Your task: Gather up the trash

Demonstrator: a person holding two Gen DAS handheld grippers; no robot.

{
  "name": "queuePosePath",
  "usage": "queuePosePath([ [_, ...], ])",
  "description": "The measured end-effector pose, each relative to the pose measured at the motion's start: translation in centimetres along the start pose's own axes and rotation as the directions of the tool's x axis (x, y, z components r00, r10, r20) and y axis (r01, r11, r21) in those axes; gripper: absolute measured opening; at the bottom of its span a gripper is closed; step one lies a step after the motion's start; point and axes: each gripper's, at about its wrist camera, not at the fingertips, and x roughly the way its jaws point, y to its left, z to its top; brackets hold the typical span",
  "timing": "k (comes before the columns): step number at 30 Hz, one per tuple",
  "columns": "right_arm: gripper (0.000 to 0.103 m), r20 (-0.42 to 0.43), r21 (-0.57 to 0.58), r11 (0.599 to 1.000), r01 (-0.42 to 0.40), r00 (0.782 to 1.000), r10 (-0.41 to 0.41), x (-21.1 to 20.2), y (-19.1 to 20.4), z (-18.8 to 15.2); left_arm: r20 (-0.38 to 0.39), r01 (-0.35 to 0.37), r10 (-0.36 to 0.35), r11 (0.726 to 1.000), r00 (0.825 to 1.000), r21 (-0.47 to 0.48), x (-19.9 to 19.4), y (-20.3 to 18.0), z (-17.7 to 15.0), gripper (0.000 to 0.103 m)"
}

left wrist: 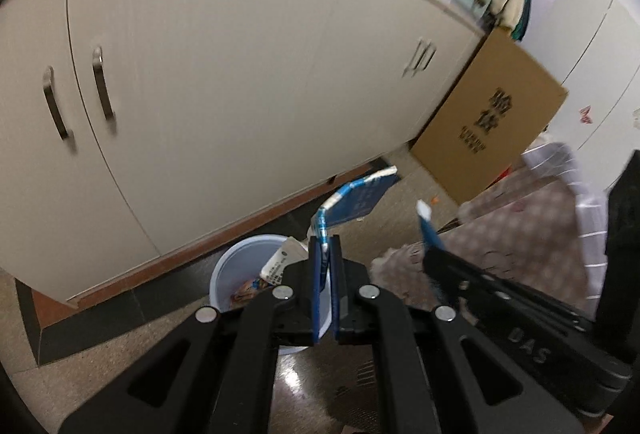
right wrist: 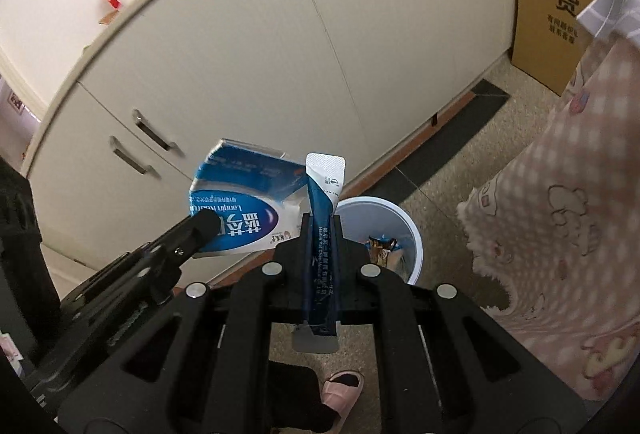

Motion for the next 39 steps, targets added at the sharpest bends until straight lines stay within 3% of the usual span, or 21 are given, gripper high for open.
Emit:
queuePosePath([
  [7,0.008,-0.002,0.038,0.999,0.013,1.0,-0.013,2.6,-0.6,0.1,-0.036,-0.046,0.046,0.999,0.998,0.0,3.2,1.0,0.9,0.008],
  [8,0.008,-0.006,0.044,0.999,0.012,1.0,-0.011,2.8,-0.8,0.0,-0.043,-0.05,0.049,0.999,0.998,-0.006,3.6,1.3,1.0,0.013],
  [10,0.008,-0.009,0.046,0.999,0.015,1.0,-0.015,3.2,-0.9,-0.2,-0.046,-0.072,0.072,0.997,0.996,-0.009,3.8,1.5,0.8,0.041],
  [11,0.008,-0.013,0.049,0.999,0.013,1.0,-0.013,3.3,-1.0,-0.3,-0.051,-0.081,0.081,0.997,0.995,-0.004,4.1,1.5,0.8,0.044],
  [27,0.008,-0.037,0.047,0.999,0.009,0.999,-0.007,3.9,-0.6,-0.9,-0.106,-0.119,0.117,0.993,0.987,-0.008,4.3,2.9,-0.5,0.067],
  [34,0.008,-0.022,0.025,1.0,-0.004,1.0,0.005,3.8,0.6,-0.6,-0.138,-0.144,0.136,0.989,0.981,-0.046,4.1,5.0,-0.7,0.077],
  [39,0.01,-0.018,0.011,1.0,-0.011,1.0,0.011,4.2,1.2,0.1,-0.156,-0.167,0.149,0.98,0.976,-0.109,3.7,7.4,-0.4,0.077],
])
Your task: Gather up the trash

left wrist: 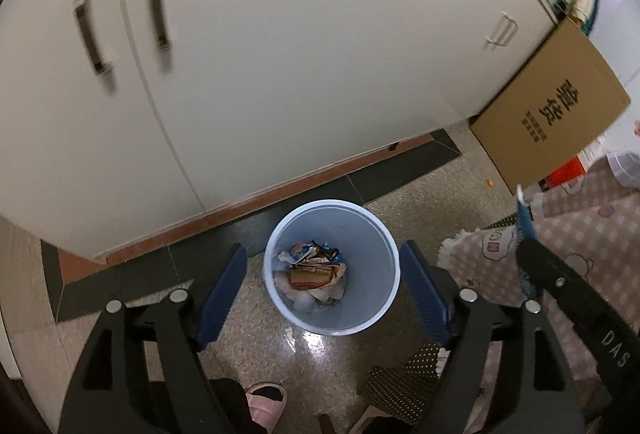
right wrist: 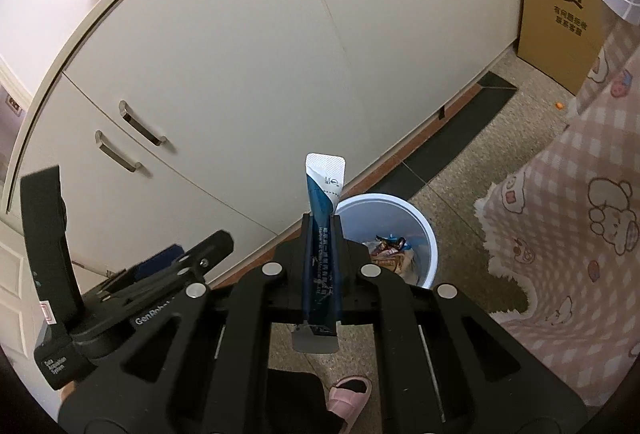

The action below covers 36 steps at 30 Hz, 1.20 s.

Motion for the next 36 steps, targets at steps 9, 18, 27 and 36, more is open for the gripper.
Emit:
queuePosePath([
  [9,0.054,0.059,-0.013,0.999,0.033,0.998,-0.032,-1.0,0.6,0.8,0.01,-0.004,0.004,1.0,1.0,-0.028,-1.3,0.8,0.4,0.079],
  [18,0.06,0.156,-0.043,0.988,0.147,0.978,-0.139,-7.4,1.1,-0.1,0.037,0.06,-0.06,0.998,0.998,0.006,-5.2,-1.9,-0.1,0.079],
  [27,0.068,0.348,-0.021,0.968,0.248,0.91,-0.226,-18.3,1.2,-2.5,0.17,0.123,-0.156,0.975,0.973,0.187,-14.8,-8.0,-1.8,0.08],
  [36,0.079,0.495,0.092,0.945,0.314,0.809,-0.317,-30.7,-1.2,-7.6,0.288,0.138,-0.269,0.904,0.919,0.404,-24.7,-14.9,-6.3,0.081],
])
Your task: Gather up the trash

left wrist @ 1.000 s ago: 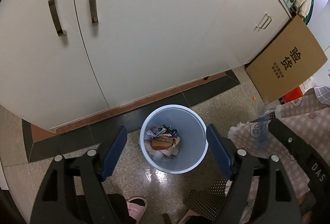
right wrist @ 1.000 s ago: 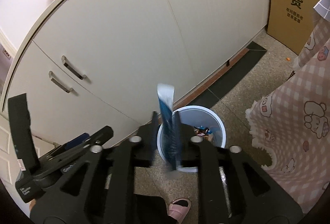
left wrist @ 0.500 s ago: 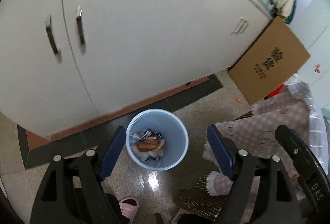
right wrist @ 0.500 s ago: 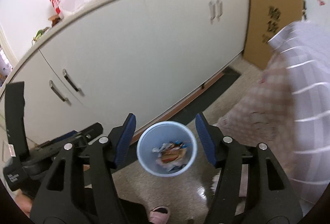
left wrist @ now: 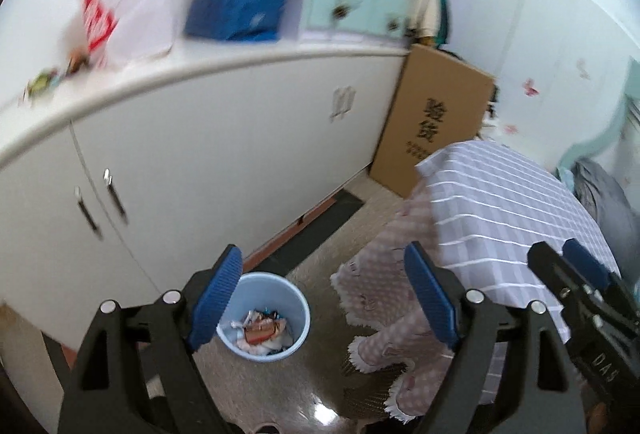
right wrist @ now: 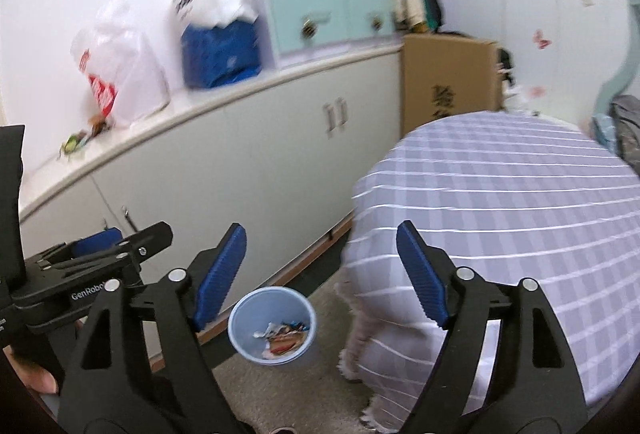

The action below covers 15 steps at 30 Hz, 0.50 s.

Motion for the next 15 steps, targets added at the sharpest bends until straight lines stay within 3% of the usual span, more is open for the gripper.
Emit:
queuePosePath([
  [9,0.089,0.145,0.079,0.993,0.084,0.985,-0.095,-11.0,-5.0,0.5,0.132,0.073,-0.088,0.991,0.987,0.115,-7.9,-7.2,-0.5,0.083],
  [12,0.092,0.206,0.087,0.985,0.151,0.964,-0.166,-14.5,-5.8,0.2,0.149,0.098,-0.122,0.982,0.981,0.159,-9.9,-9.1,-1.1,0.09],
  [15,0.094,0.244,0.085,0.978,0.192,0.947,-0.207,-17.1,-6.2,-0.5,0.186,0.107,-0.145,0.974,0.972,0.197,-11.9,-10.6,-1.6,0.091],
])
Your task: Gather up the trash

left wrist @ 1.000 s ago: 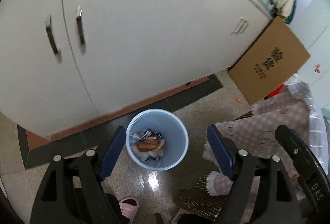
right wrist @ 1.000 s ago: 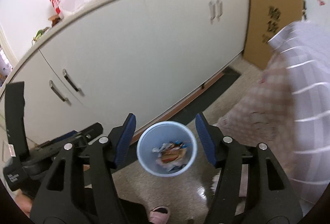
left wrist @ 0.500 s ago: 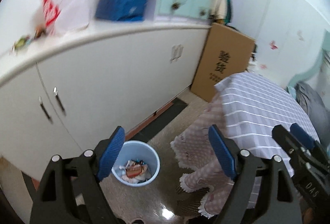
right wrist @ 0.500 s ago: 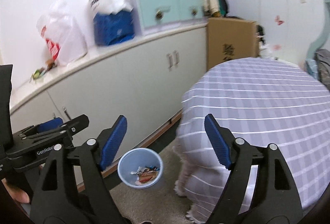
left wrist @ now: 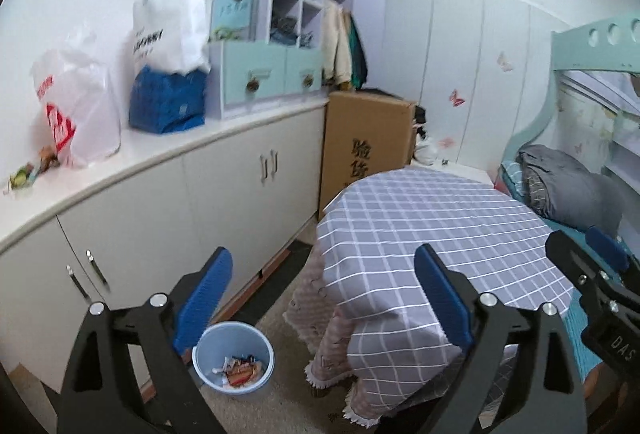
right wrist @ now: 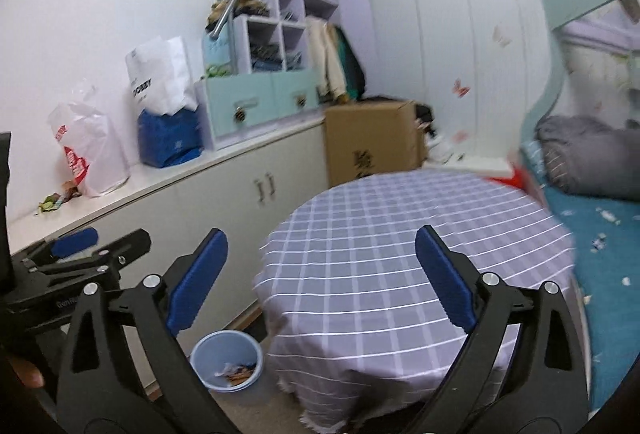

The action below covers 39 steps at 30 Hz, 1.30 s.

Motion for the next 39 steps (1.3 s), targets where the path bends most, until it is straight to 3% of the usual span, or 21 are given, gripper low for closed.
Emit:
queuePosePath([
  [4,0.094,0.031,0.001,1.0,0.024,0.999,-0.024,-2.5,-1.0,0.0,0.049,0.054,-0.054,0.998,0.997,0.012,-2.1,-1.6,0.2,0.092],
  [9,0.095,0.087,-0.014,0.998,0.063,0.994,-0.061,-5.2,-1.8,0.1,0.114,0.063,-0.066,0.997,0.991,0.032,-4.3,-2.9,0.2,0.094],
  [19,0.095,0.141,-0.032,0.996,0.08,0.987,-0.075,-7.7,-2.0,0.1,0.164,0.113,-0.122,0.992,0.979,0.06,-6.9,-4.2,-0.1,0.094],
  [39,0.096,0.163,-0.028,0.997,0.068,0.985,-0.062,-9.1,-2.6,0.3,0.209,0.085,-0.104,0.992,0.972,0.098,-8.5,-5.1,-0.4,0.094],
])
